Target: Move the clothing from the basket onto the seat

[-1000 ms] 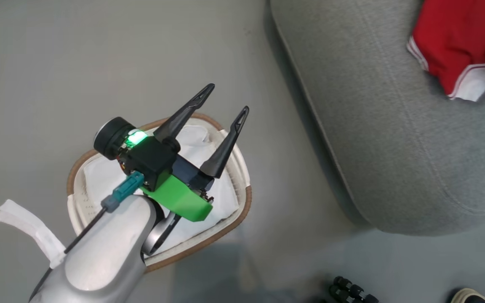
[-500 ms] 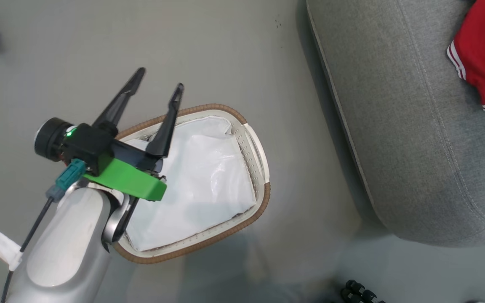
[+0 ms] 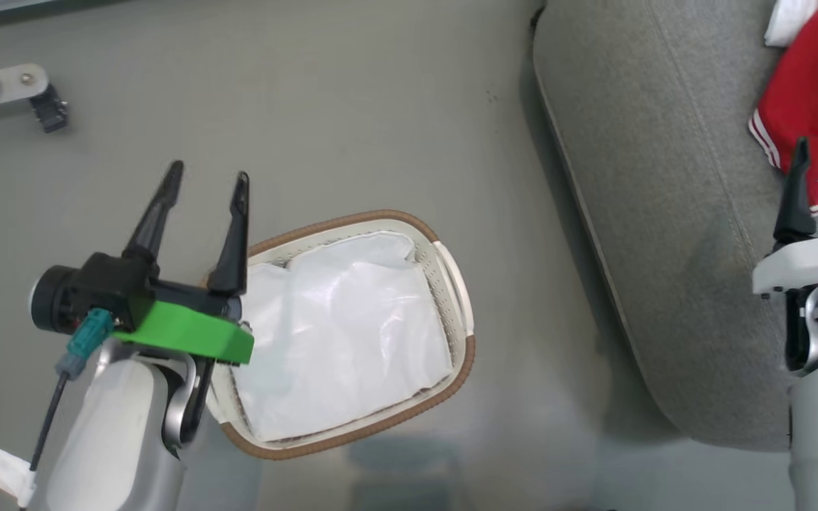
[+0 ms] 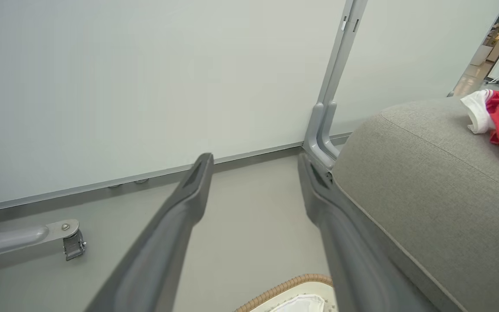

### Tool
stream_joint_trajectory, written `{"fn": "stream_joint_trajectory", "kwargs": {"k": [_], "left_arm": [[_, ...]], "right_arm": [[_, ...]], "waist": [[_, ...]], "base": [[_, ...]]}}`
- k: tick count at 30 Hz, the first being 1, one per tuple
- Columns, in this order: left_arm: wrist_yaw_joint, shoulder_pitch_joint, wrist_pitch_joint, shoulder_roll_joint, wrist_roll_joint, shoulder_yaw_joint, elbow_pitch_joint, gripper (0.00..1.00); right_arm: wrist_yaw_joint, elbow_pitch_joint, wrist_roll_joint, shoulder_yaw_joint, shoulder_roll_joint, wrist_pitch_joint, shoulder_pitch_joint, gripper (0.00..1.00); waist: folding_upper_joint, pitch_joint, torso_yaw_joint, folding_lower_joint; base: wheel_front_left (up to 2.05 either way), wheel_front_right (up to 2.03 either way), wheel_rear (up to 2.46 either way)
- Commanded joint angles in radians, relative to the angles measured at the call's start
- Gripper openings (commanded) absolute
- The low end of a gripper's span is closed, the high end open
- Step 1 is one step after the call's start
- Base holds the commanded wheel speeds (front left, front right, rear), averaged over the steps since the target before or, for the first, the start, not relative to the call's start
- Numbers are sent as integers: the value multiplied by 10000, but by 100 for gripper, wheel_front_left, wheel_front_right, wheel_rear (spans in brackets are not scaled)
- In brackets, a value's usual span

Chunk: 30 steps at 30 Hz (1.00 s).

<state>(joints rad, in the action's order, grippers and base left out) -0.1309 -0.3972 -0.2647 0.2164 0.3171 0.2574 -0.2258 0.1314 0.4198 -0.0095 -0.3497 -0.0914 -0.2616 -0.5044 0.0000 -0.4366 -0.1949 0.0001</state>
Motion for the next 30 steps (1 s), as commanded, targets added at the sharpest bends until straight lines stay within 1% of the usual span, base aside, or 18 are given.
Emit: {"fn": "stream_joint_trajectory", "kwargs": {"k": [1,4,11,17,23,30], "left_arm": [[10,278,8,-69,-89,-46,-24,100],[10,526,8,-223,-249,-394,-96,100],[10,973,8,-482,-619,-942,-538,100],[10,1283,8,-814,-923,-1620,-872,100],[10,1559,8,-1039,-1238,-2156,-920,100],[12,2045,8,-1320,-1937,-2908,-1010,100]], "right_arm": [[-15,-121,227,117,77,-47,163,100],[-15,-178,350,794,255,-47,344,100],[-15,-8,579,1944,364,-47,273,100],[-15,312,1203,2899,371,-47,214,100],[-15,408,1626,3696,373,-47,467,100],[-15,407,1927,4077,374,-48,1059,100]], "waist": [[0,442,527,-1],[0,645,888,-1],[0,1052,1707,-1],[0,1454,2215,-1],[0,1751,2462,-1],[0,2388,2479,-1]], "base": [[0,0,0],[0,0,0],[0,0,0],[0,0,0],[0,0,0],[0,0,0]]}}
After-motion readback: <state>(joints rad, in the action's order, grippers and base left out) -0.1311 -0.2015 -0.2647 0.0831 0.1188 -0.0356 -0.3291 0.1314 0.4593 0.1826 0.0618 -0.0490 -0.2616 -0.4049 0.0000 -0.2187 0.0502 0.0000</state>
